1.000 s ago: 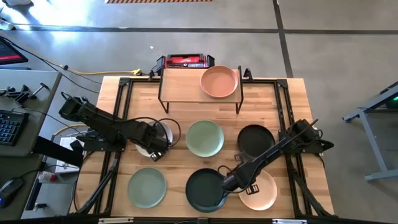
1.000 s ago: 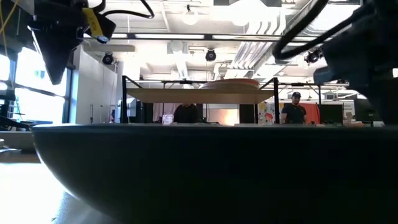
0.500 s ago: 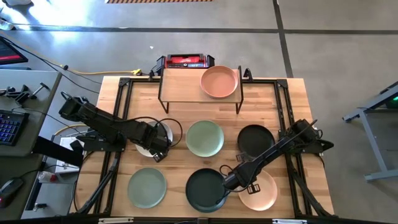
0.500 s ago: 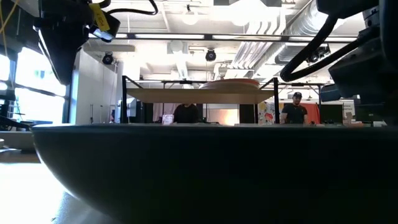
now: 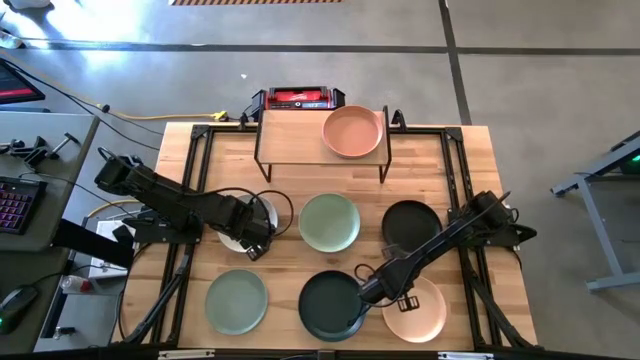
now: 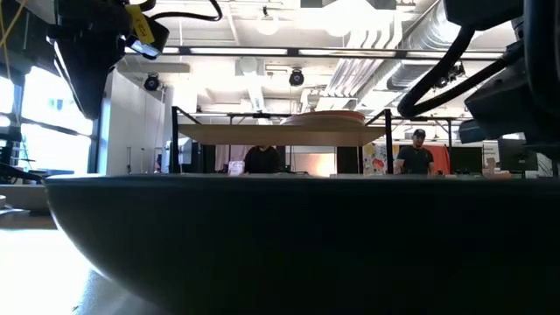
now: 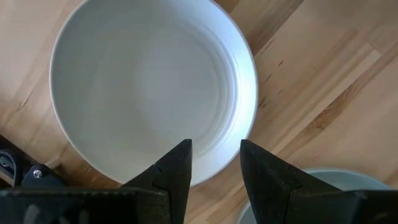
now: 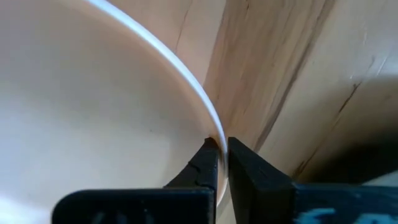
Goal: Place and stack plates onto a shelf
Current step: Stack the light orange plate on top of the orange plate on the shelf
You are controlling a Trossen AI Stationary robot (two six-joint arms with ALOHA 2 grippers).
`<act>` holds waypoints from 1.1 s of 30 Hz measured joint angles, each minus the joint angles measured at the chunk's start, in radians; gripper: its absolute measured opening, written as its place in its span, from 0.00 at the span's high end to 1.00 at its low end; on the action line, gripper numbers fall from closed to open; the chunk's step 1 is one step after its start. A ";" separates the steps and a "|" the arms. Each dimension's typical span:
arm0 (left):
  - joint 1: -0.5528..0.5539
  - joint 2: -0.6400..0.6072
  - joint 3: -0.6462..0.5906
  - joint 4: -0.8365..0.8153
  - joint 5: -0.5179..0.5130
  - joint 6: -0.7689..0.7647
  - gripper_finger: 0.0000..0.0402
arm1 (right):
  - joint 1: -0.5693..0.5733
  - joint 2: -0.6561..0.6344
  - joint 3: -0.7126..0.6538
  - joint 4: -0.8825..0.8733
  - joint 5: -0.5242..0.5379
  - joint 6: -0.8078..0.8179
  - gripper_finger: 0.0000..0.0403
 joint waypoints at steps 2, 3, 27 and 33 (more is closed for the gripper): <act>0.000 0.000 0.000 0.000 0.000 0.000 0.68 | 0.000 -0.013 0.000 -0.003 -0.011 0.015 1.00; 0.000 0.000 0.000 0.000 0.000 0.000 0.68 | 0.000 -0.021 0.000 -0.003 -0.012 0.030 1.00; 0.000 0.000 0.000 0.093 0.000 -0.001 0.68 | -0.043 -0.433 0.001 -0.089 0.172 0.472 1.00; 0.000 0.000 0.000 0.102 0.000 0.000 0.68 | -0.104 -0.506 0.001 -0.089 0.218 0.529 1.00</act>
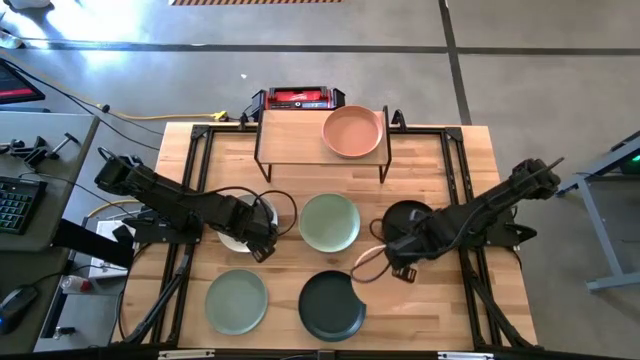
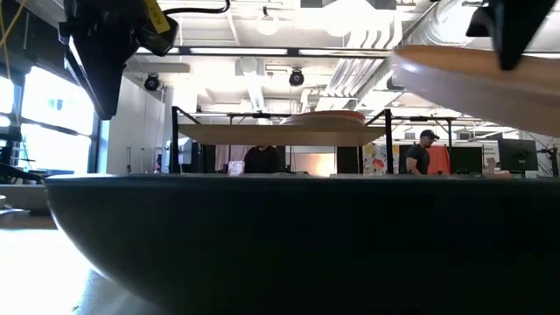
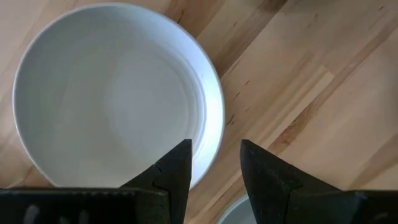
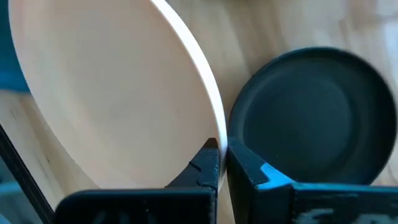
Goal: Place and stack plates onto a shelf
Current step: Stack the light orange plate on top of the orange plate on the shelf
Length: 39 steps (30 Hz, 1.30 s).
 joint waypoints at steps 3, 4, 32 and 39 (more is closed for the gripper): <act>0.000 0.000 0.000 0.000 0.000 0.000 0.68 | -0.045 -0.026 0.000 0.000 0.028 0.024 1.00; 0.000 0.000 0.000 -0.001 0.000 0.001 0.68 | -0.064 -0.035 0.000 0.002 0.032 0.026 1.00; 0.000 0.000 0.000 -0.002 -0.323 0.202 0.68 | -0.749 -0.107 0.001 0.502 0.015 -0.124 1.00; 0.000 0.000 0.000 -0.004 -0.393 0.211 0.68 | -0.886 -0.107 0.001 0.659 0.016 -0.122 1.00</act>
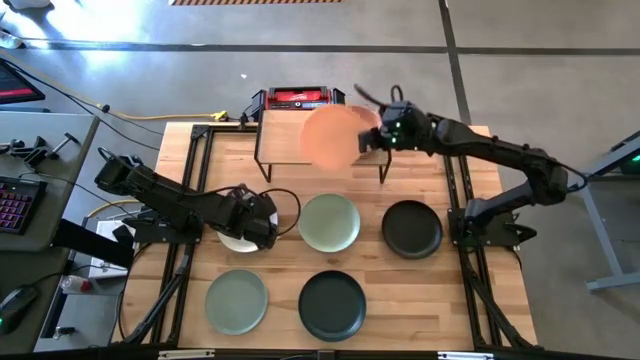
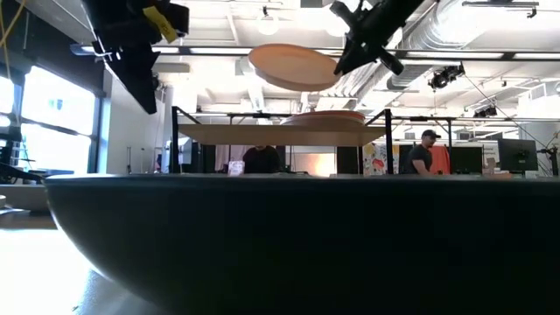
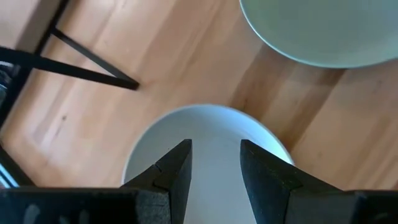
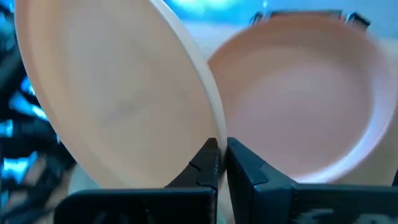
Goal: Place and stack plates onto a shelf
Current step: Stack the light orange plate on top of the orange plate on the shelf
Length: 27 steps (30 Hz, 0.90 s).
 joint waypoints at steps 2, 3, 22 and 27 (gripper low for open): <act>0.000 0.000 0.000 -0.001 -0.016 0.029 0.68 | -0.034 0.000 0.004 0.021 0.000 0.004 1.00; 0.000 0.000 0.000 -0.001 -0.021 0.045 0.68 | -0.052 0.000 0.012 0.021 0.000 0.011 1.00; 0.082 0.000 0.000 -0.037 -0.036 0.192 0.69 | -0.258 0.001 0.223 -0.182 -0.028 0.030 1.00; 0.110 -0.007 0.001 -0.114 -0.068 0.201 0.69 | -0.289 0.007 0.224 -0.272 -0.095 0.071 1.00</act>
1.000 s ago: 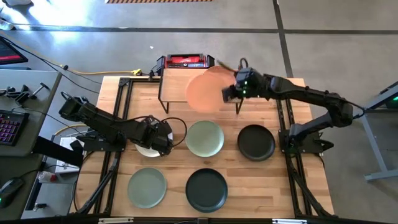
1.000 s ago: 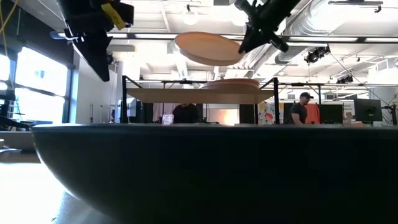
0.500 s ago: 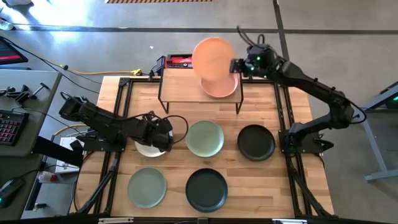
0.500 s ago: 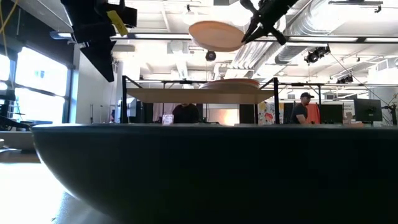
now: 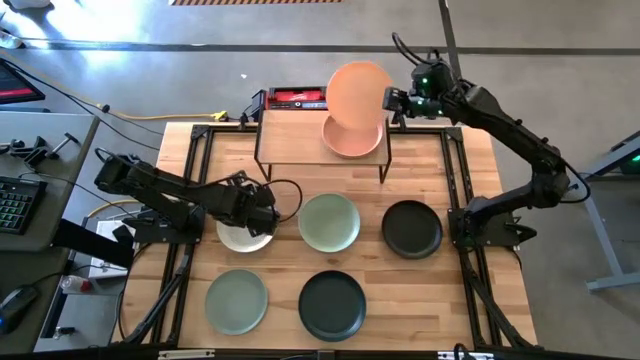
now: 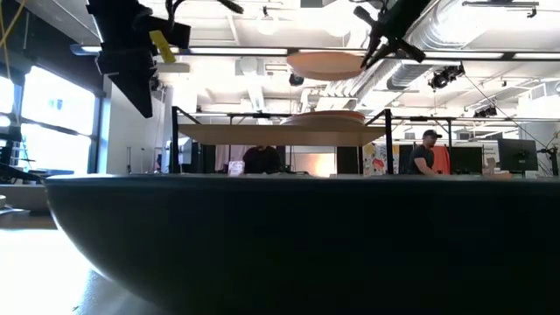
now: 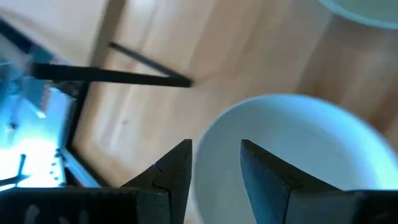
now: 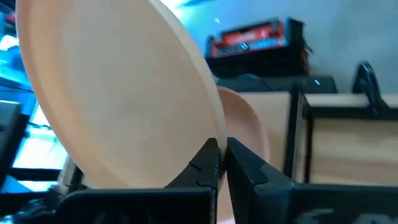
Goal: Place and stack plates onto a shelf
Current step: Stack the light orange plate on top of the orange plate on the shelf
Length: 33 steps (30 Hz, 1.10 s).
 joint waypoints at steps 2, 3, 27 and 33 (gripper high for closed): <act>0.012 -0.013 0.000 -0.032 -0.023 0.014 0.69 | -0.001 0.008 0.000 -0.030 -0.018 0.021 1.00; 0.021 -0.020 0.000 -0.044 -0.036 0.018 0.69 | 0.000 0.013 0.000 -0.040 -0.027 0.022 1.00; 0.139 -0.349 0.000 -0.068 -0.091 0.043 0.69 | -0.018 0.162 0.000 -0.105 -0.156 0.035 1.00; 0.139 -0.360 0.000 -0.069 -0.091 0.043 0.69 | -0.018 0.186 0.000 -0.122 -0.156 0.035 1.00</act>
